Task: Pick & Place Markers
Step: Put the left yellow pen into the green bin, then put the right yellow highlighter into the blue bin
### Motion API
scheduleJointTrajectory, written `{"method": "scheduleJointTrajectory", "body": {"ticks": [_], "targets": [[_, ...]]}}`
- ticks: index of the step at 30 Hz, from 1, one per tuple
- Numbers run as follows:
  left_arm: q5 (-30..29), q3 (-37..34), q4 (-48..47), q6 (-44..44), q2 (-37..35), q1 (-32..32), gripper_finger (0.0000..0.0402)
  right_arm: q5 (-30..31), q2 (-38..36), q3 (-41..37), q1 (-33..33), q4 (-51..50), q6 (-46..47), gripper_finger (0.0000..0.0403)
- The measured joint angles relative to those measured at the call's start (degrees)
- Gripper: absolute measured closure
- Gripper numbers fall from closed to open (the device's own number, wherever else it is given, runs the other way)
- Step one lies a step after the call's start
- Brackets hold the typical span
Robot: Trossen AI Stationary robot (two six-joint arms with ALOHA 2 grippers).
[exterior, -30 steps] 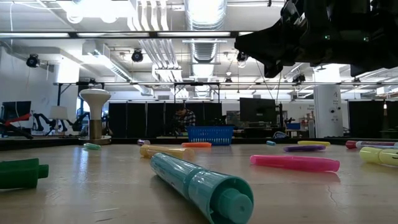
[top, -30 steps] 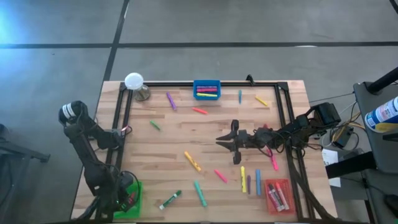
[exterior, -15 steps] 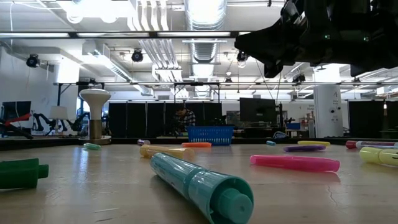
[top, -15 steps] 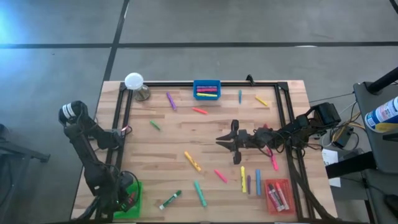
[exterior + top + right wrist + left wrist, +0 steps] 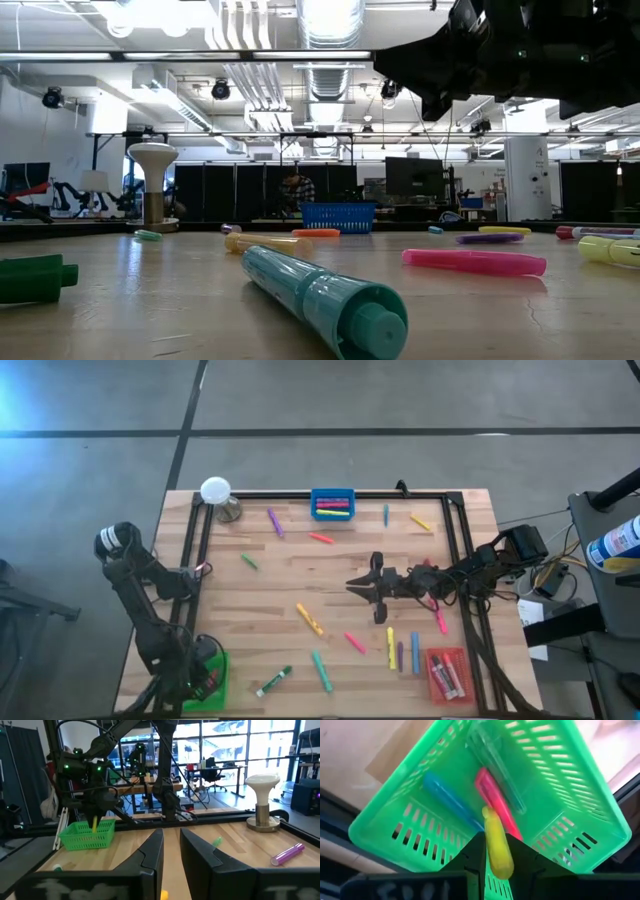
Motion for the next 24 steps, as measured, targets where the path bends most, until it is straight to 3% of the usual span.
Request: {"method": "scheduleJointTrajectory", "body": {"ticks": [5, 24], "targets": [[-2.34, 0.0, 0.2, 0.1, 0.0, 0.01, 0.0344, -0.02, 0.0, 0.0, 0.0, -0.07, -0.26, 0.0346], [-2.12, 0.0, 1.03, 1.15, 0.0, 0.81, 0.0344, -0.04, 0.0, 0.0, 0.62, -0.09, -0.96, 0.0346]]}}
